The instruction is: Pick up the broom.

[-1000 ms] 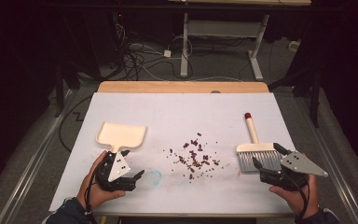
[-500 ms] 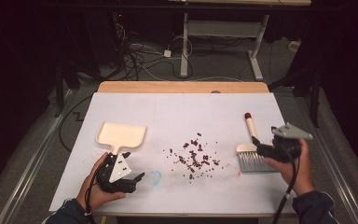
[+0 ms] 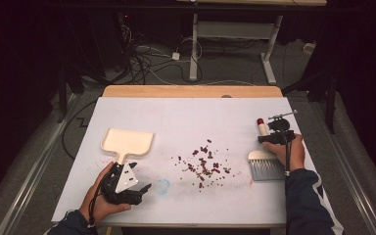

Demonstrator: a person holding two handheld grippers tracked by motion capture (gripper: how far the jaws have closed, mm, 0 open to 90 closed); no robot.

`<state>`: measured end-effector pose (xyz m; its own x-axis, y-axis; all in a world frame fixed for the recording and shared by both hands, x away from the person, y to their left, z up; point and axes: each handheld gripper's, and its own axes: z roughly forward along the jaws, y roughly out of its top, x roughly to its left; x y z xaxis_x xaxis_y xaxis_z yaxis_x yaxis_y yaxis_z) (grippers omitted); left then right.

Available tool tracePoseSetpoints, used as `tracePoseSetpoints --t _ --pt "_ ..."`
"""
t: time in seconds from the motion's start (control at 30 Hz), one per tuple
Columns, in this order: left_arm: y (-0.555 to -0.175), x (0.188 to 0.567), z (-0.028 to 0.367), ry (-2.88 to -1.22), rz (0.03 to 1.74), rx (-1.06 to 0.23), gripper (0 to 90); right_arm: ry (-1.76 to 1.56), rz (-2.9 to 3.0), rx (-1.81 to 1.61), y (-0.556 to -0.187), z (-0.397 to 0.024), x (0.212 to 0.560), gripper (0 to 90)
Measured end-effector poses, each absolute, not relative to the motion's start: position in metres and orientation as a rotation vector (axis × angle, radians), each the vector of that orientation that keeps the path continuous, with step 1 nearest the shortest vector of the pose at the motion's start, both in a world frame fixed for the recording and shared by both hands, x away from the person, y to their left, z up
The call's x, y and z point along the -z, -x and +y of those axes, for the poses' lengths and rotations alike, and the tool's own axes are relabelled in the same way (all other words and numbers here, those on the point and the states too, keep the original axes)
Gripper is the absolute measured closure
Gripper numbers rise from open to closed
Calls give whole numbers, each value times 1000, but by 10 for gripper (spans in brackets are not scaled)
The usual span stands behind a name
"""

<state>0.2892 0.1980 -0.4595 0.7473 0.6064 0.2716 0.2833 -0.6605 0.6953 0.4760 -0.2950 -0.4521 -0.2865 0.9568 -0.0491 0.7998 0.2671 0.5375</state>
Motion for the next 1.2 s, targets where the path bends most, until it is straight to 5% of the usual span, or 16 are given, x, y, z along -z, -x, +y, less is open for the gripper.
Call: tracePoseSetpoints --t 0.17,0.4,1.2 --pt "-289 459 197 -2297 666 -650 178 -1591 2175 -629 -475 -291 452 654" --pt "-290 460 194 -2308 650 -635 178 -1556 2149 -643 -471 -285 455 697" --pt "-287 456 193 -2293 657 -637 179 -1224 2050 -1061 -402 -300 397 698"
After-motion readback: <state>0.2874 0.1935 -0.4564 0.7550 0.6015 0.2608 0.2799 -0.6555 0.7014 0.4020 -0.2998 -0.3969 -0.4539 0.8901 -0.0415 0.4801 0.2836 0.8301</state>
